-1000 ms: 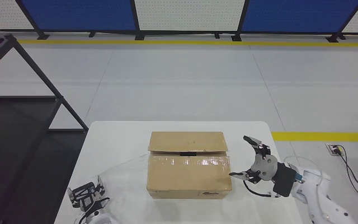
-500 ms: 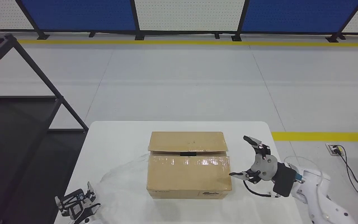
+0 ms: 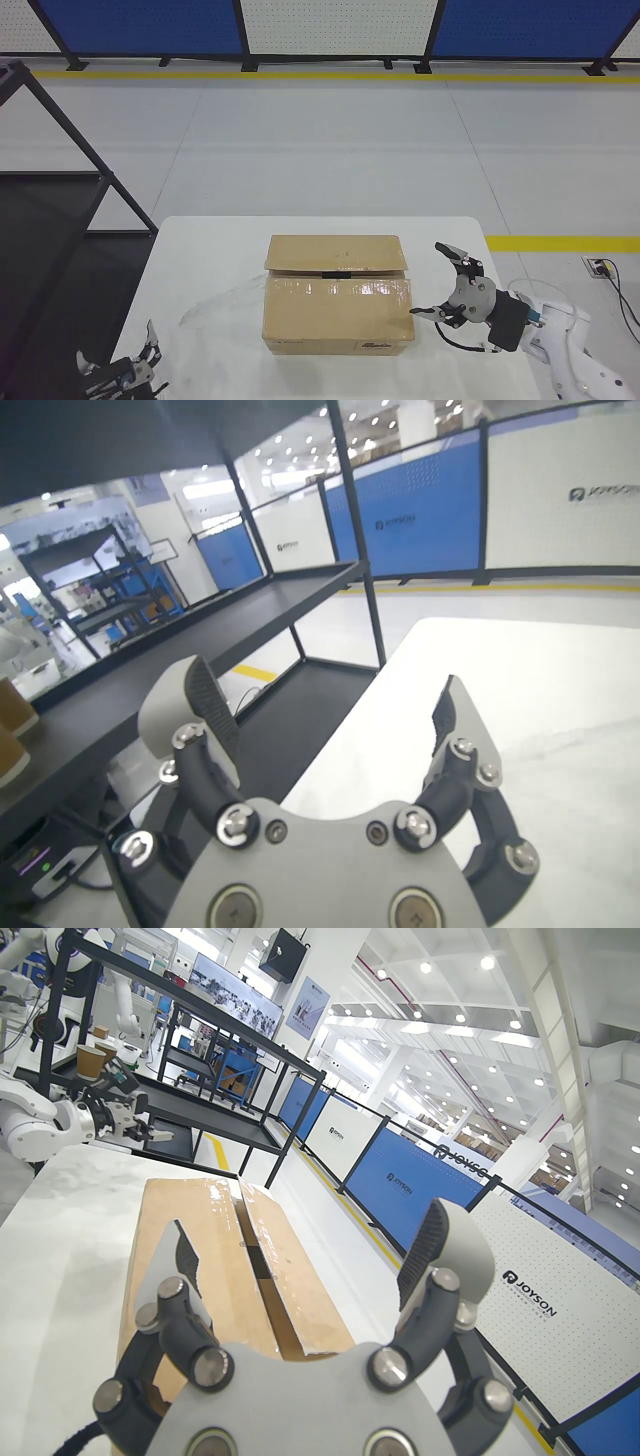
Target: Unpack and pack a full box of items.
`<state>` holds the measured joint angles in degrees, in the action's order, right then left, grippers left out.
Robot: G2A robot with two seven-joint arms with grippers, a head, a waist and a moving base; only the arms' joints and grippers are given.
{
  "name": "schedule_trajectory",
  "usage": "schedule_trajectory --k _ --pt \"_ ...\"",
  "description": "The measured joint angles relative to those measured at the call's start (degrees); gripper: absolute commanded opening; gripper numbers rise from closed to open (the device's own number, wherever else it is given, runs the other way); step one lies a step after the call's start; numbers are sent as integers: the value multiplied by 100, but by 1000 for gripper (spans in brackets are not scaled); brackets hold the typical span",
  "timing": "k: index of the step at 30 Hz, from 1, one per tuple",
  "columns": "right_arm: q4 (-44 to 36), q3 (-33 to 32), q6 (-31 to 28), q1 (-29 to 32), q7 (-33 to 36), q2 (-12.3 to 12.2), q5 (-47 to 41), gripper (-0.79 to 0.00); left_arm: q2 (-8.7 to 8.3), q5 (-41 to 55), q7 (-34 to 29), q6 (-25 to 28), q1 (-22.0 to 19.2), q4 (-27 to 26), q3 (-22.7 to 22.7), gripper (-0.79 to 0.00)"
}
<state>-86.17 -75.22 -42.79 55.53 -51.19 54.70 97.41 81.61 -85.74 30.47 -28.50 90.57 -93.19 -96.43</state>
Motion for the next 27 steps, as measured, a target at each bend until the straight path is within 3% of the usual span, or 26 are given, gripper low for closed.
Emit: schedule_trajectory --k 5,12,24,27 --pt "-190 41 -304 51 17 -23 -70 0 -140 -440 664 1347 540 -680 -490 0" --pt "-108 -8 -638 74 -192 -60 -254 0 -332 -1390 1259 3023 857 -1099 -952 0" --pt "-99 2 -649 90 -193 -54 -281 0 -339 -1473 1276 3077 866 -1107 -962 0" --pt "24 75 -979 73 -80 -27 -979 0 -360 -1639 1140 3267 832 -1176 -887 0"
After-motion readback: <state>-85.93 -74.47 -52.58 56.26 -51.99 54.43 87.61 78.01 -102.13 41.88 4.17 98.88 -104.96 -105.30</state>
